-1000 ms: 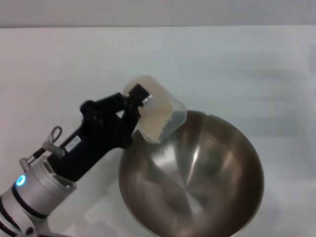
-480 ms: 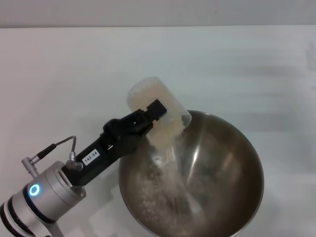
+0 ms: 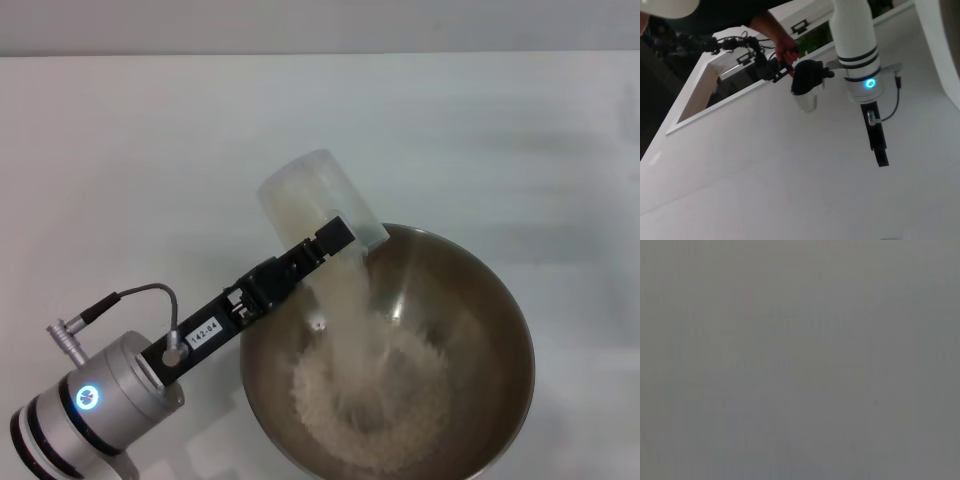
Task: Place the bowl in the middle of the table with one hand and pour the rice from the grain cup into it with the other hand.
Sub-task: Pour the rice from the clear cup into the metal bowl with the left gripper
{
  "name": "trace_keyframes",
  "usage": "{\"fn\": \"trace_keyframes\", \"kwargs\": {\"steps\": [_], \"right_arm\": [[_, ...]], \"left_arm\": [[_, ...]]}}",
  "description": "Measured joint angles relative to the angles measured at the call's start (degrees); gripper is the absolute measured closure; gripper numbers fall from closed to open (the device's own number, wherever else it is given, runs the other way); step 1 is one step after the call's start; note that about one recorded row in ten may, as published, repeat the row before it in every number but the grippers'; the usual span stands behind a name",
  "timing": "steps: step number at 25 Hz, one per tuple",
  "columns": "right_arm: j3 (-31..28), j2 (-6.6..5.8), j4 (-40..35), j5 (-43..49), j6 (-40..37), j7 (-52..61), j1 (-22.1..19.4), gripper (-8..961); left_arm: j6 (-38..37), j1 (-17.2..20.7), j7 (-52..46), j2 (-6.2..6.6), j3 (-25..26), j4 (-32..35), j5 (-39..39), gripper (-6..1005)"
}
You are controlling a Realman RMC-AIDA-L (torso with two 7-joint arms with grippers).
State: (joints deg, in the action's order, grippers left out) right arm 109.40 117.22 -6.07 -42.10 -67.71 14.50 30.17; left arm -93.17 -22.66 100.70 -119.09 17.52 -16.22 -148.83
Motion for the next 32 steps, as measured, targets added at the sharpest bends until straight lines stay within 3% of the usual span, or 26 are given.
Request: {"fn": "trace_keyframes", "kwargs": {"steps": [10,32], "right_arm": [[0.0,0.22,0.1,0.0,-0.09,0.0,-0.78,452],[0.0,0.21,0.1,0.0,-0.53,0.0,-1.25,453]], "left_arm": [[0.57,0.08,8.1,0.09,-1.17,-0.16,-0.06,954],[0.63,1.57,15.69,0.18,-2.14,-0.51,-0.05,945]]}}
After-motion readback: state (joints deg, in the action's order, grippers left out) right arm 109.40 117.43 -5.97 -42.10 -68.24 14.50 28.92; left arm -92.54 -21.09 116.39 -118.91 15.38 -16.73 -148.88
